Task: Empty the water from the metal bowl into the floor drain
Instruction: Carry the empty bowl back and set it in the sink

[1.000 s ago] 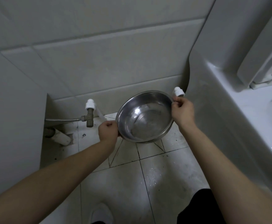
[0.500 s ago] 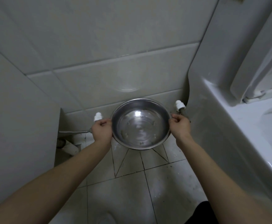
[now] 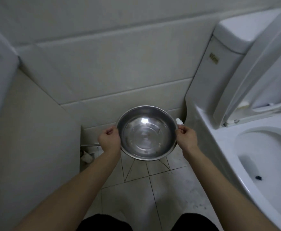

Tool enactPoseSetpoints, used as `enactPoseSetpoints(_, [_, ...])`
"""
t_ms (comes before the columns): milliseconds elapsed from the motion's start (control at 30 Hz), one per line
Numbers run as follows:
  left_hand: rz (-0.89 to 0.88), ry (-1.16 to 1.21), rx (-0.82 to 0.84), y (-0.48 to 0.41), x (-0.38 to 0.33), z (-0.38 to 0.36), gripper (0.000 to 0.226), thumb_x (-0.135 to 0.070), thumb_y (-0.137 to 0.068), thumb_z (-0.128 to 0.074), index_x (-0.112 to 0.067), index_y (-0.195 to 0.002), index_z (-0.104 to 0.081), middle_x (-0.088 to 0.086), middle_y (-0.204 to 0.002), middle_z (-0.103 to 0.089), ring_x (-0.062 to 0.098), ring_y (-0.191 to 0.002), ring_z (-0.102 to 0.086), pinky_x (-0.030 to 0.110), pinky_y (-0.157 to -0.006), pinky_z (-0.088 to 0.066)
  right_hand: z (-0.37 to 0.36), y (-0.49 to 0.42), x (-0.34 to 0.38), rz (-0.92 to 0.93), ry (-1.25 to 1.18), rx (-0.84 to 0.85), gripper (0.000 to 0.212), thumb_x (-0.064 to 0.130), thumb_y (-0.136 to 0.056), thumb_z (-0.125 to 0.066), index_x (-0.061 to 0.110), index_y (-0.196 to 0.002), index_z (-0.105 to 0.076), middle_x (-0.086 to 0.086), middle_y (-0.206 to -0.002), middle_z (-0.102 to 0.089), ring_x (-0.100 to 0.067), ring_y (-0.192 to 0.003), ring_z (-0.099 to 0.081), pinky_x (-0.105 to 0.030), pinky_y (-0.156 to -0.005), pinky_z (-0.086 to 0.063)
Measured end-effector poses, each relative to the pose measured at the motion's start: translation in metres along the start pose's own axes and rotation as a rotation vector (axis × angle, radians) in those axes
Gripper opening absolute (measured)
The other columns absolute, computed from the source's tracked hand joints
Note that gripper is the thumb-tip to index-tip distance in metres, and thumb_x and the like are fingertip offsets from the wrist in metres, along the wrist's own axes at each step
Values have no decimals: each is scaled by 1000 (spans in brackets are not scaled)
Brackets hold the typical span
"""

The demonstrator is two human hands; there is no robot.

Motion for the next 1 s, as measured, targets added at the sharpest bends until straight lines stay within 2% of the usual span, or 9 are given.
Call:
enactPoseSetpoints(67, [10, 7, -2, 17, -31, 12, 16, -11, -83, -64, -6, -92, -75, 16, -92, -74, 25, -79, -66, 51, -83, -57, 14, 17, 27, -3, 24, 23, 30, 6, -96, -48, -1, -115, -71, -9, -104, -66, -19, -92, -57, -33, -87, -50])
enactPoseSetpoints(200, [-24, 24, -7, 52, -107, 37, 16, -5, -83, -65, 0, -95, -74, 20, -95, -74, 35, -92, -70, 50, -84, -58, 47, 59, 92, 20, 48, 6, 25, 5, -93, -49, -7, -100, -70, -10, -84, -63, -19, -75, -54, -25, -65, -44])
enactPoseSetpoints(333, [-48, 36, 27, 89, -184, 57, 15, -9, -82, -68, -4, -94, -75, 16, -93, -76, 17, -77, -65, 29, -77, -56, 87, 99, 162, 41, 44, -10, 33, 3, -91, -49, 15, -61, -54, 4, -58, -49, -14, -58, -43, -16, -50, -39])
enactPoseSetpoints(467, [-65, -38, 68, 122, -251, 81, 10, -30, -77, -68, -25, -82, -75, -9, -77, -73, 5, -69, -64, 14, -68, -47, 119, 136, 222, 60, 44, -18, 29, 2, -88, -47, 14, -62, -47, 3, -51, -39, -11, -47, -33, -12, -35, -28])
enactPoseSetpoints(533, [-105, -30, 81, 141, -289, 92, 6, -28, -80, -69, -26, -81, -74, -17, -70, -68, -6, -63, -60, 8, -59, -44, 136, 156, 254, 62, 32, -20, 25, 3, -89, -48, 13, -66, -50, 8, -45, -39, -8, -41, -34, -12, -38, -29])
enactPoseSetpoints(633, [-144, 5, 103, 169, -342, 111, 8, -17, -83, -68, -20, -83, -75, -17, -70, -68, -9, -61, -60, -1, -53, -42, 160, 185, 300, 58, 35, 0, 21, 9, -91, -50, 14, -71, -56, 1, -59, -49, -17, -59, -45, -25, -62, -39])
enactPoseSetpoints(767, [-154, 53, 83, 200, -390, 132, 9, -13, -86, -66, -13, -88, -75, -8, -75, -69, 1, -67, -61, 12, -63, -49, 187, 213, 347, 84, 4, 18, 23, 11, -94, -53, 18, -75, -62, 0, -66, -56, -17, -61, -49, -26, -58, -42])
enactPoseSetpoints(867, [-161, 66, 72, 219, -412, 149, 15, -12, -86, -65, -7, -94, -76, 1, -82, -72, 6, -70, -63, 21, -75, -52, 203, 233, 371, 101, -17, 21, 15, 13, -95, -55, 9, -88, -68, -2, -71, -58, -15, -62, -51, -24, -58, -44])
enactPoseSetpoints(1000, [-181, 93, 69, 241, -436, 172, 17, -9, -85, -65, -3, -96, -76, 6, -90, -74, 18, -85, -67, 29, -86, -55, 216, 259, 393, 118, -50, 59, 24, 10, -94, -53, 3, -73, -60, -7, -68, -48, -19, -68, -43, -33, -69, -43])
Point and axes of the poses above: each hand's wrist, its own y-axis away from the middle knuckle, its own z-axis out of the back of the hand, x = y × z, the point moved 4 cm from there along -y, towards the middle knuckle
